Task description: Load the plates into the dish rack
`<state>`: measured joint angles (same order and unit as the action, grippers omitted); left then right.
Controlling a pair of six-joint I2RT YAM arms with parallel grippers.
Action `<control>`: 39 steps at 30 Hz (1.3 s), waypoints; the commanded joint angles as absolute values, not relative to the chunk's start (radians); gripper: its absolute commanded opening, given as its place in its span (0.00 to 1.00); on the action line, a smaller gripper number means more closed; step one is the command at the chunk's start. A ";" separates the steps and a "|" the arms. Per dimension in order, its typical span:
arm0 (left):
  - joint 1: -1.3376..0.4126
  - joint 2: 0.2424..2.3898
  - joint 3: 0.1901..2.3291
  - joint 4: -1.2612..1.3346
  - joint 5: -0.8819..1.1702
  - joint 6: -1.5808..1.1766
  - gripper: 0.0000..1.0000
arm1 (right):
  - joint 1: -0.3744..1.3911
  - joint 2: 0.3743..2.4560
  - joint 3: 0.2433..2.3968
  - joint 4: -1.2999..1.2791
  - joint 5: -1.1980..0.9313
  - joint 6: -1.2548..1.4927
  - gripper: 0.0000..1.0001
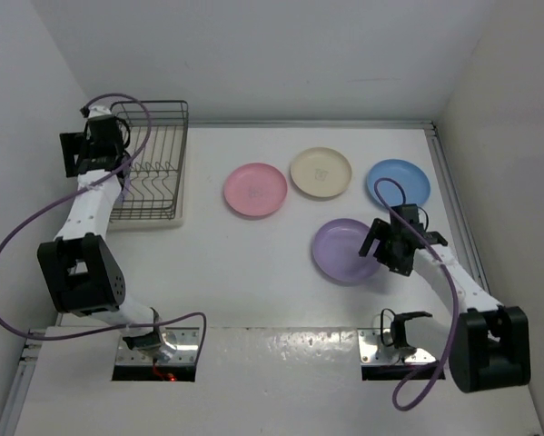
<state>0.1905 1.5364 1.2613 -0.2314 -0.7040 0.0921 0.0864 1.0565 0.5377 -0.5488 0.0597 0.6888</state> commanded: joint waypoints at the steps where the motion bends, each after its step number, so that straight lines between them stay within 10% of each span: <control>1: 0.167 1.464 1.385 -0.323 -0.617 0.090 1.00 | 0.058 1.139 0.581 -0.485 0.143 0.710 0.91; 5: 0.112 1.463 1.518 -0.571 -0.290 0.168 1.00 | 0.014 1.254 0.594 -0.437 0.115 0.698 0.71; 11: -0.043 1.463 1.565 -0.872 0.159 0.253 1.00 | 0.011 1.361 0.597 -0.400 0.005 0.657 0.00; 28: -0.489 1.480 1.442 -0.891 0.399 0.272 1.00 | 0.595 1.118 0.713 -0.284 0.023 0.539 0.00; 39: -0.517 1.512 1.289 -0.857 0.529 0.347 0.69 | 0.716 1.183 0.773 -0.169 0.015 0.511 0.00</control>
